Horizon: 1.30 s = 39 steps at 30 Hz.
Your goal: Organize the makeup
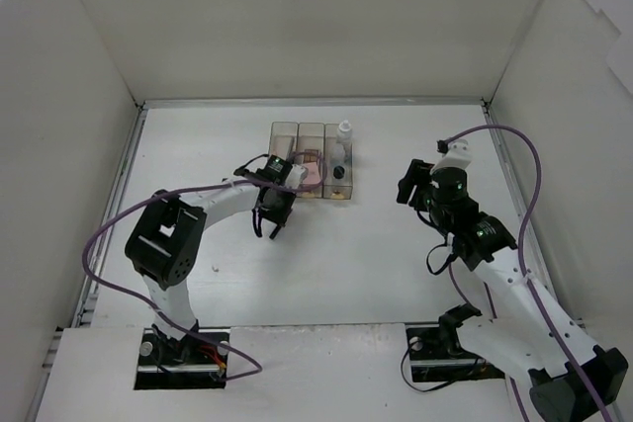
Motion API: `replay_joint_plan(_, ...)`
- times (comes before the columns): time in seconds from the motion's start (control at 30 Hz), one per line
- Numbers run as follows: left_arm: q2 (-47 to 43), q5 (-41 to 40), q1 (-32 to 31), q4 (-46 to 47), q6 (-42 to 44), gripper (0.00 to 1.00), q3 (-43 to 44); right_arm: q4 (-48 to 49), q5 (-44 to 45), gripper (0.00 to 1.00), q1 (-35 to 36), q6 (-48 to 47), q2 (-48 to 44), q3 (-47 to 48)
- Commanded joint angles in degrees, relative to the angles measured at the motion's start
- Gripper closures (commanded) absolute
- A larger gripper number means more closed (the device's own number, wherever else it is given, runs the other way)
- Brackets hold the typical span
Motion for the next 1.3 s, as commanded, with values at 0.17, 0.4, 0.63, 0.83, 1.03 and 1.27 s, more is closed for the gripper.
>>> replay_joint_plan(0.17,-15.3,2.3,0.4,-4.9,-4.4,1.0,5.0,2.5,2.8,0.42,-0.7,-0.8,0.5,0.7)
replay_joint_plan(0.4,-8.0,3.6,6.5,-6.2,-7.9,1.0,24.8,2.5,2.5,0.42,-0.9,-1.7,1.7,1.9)
replay_joint_plan(0.63,7.8,4.0,10.1,-8.3,-9.5,0.95,40.4,2.5,2.1,0.42,-1.3,-2.6,1.5,2.3)
replay_joint_plan(0.83,12.0,1.9,10.6,-9.8,-11.7,0.75,43.3,2.5,2.5,0.39,-1.5,-3.7,0.7,2.3)
replay_joint_plan(1.03,5.2,-2.6,11.1,-8.1,-13.5,0.37,38.0,2.4,2.7,0.35,-1.8,-5.2,-0.2,2.3)
replay_joint_plan(1.27,-10.7,-6.5,11.1,-9.6,-13.3,0.28,30.9,2.1,2.3,0.25,-1.9,-6.8,-0.9,2.6)
